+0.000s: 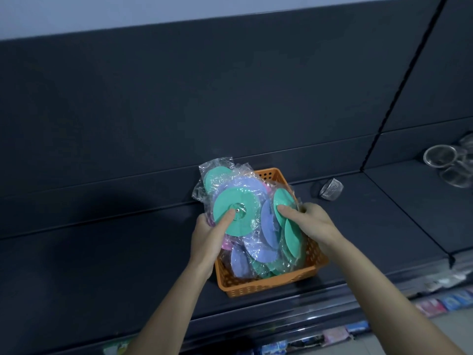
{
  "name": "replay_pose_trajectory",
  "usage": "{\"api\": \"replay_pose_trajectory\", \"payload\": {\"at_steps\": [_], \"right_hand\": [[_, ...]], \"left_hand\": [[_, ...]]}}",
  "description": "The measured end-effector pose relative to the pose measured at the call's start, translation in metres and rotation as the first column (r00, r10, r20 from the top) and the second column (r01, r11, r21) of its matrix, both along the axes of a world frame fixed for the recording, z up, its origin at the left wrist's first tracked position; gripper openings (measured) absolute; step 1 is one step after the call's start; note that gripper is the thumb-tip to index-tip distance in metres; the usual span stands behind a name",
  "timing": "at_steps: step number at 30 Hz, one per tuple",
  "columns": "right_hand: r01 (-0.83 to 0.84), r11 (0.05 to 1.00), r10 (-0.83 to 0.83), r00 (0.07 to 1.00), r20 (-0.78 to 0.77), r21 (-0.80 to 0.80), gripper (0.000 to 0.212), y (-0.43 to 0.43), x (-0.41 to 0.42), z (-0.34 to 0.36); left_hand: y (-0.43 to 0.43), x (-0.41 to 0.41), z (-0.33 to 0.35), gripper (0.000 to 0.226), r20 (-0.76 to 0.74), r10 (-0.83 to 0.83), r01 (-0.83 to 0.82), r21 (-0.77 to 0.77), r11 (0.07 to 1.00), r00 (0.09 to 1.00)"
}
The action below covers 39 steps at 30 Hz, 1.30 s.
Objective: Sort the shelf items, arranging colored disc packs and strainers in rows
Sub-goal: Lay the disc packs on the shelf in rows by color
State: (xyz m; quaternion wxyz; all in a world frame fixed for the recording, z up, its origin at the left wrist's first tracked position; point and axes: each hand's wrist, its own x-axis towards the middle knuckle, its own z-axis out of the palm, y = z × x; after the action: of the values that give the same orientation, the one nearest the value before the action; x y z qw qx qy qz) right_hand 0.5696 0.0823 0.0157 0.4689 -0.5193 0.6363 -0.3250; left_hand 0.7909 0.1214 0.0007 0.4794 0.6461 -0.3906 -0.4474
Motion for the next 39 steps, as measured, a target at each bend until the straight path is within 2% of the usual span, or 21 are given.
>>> {"api": "replay_pose_trajectory", "payload": {"at_steps": [3,6,8,11,13,15,19,21,24,30,32,35,37,39], "right_hand": [[0.034,0.974,-0.075,0.982,-0.175,-0.223,0.045,0.011,0.003,0.008],[0.009,0.921,-0.059,0.992,-0.115,-0.39,0.052,0.029,0.012,0.018],[-0.111,0.917,0.052,0.985,-0.162,-0.383,0.06,0.039,0.024,0.02],[-0.213,0.94,0.125,0.941,-0.314,-0.265,0.107,0.047,0.037,0.016],[-0.227,0.953,0.139,0.916,-0.376,-0.201,0.121,0.049,0.042,0.014],[-0.215,0.957,0.125,0.912,-0.391,-0.195,0.118,0.05,0.041,0.011],[-0.11,0.953,0.015,0.946,-0.322,-0.281,0.083,0.05,0.034,0.011],[-0.032,0.957,-0.05,0.961,-0.272,-0.289,0.075,0.05,0.032,0.01],[0.074,0.966,-0.14,0.955,-0.262,-0.246,0.084,0.052,0.03,0.008],[0.156,0.953,-0.228,0.934,-0.277,-0.259,0.098,0.055,0.039,0.005],[0.177,0.947,-0.249,0.931,-0.266,-0.269,0.097,0.056,0.041,0.005],[0.23,0.936,-0.287,0.938,-0.195,-0.267,0.085,0.055,0.039,0.008],[0.256,0.917,-0.318,0.932,-0.175,-0.305,0.066,0.056,0.037,0.012],[0.258,0.876,-0.334,0.934,-0.127,-0.407,0.044,0.057,0.035,0.02]], "left_hand": [[0.006,0.001,0.006,0.07,0.15,0.017,-0.003,-0.093,0.996,0.989],[0.01,0.0,0.013,0.069,0.315,-0.002,0.061,-0.179,0.982,0.949],[0.011,-0.003,0.015,0.075,0.399,-0.02,0.104,-0.191,0.976,0.917],[0.014,-0.006,0.014,0.072,0.527,-0.006,0.147,-0.227,0.963,0.85],[0.016,-0.006,0.014,0.073,0.615,-0.005,0.199,-0.248,0.948,0.788],[0.017,-0.004,0.016,0.077,0.675,-0.018,0.25,-0.248,0.936,0.737],[0.017,-0.008,0.022,0.077,0.766,-0.082,0.374,-0.214,0.902,0.638],[0.018,-0.012,0.023,0.07,0.823,-0.081,0.435,-0.211,0.876,0.563],[0.018,-0.018,0.023,0.065,0.868,-0.085,0.482,-0.187,0.856,0.488],[0.01,-0.032,0.026,0.075,0.94,-0.103,0.504,-0.081,0.86,0.325],[0.01,-0.038,0.028,0.071,0.912,-0.15,0.502,-0.068,0.862,0.381],[0.007,-0.04,0.034,0.065,0.806,-0.254,0.484,-0.046,0.874,0.535],[0.003,-0.04,0.035,0.069,0.655,-0.308,0.46,-0.068,0.885,0.69],[0.002,-0.041,0.035,0.072,0.45,-0.321,0.423,-0.146,0.895,0.833]]}}
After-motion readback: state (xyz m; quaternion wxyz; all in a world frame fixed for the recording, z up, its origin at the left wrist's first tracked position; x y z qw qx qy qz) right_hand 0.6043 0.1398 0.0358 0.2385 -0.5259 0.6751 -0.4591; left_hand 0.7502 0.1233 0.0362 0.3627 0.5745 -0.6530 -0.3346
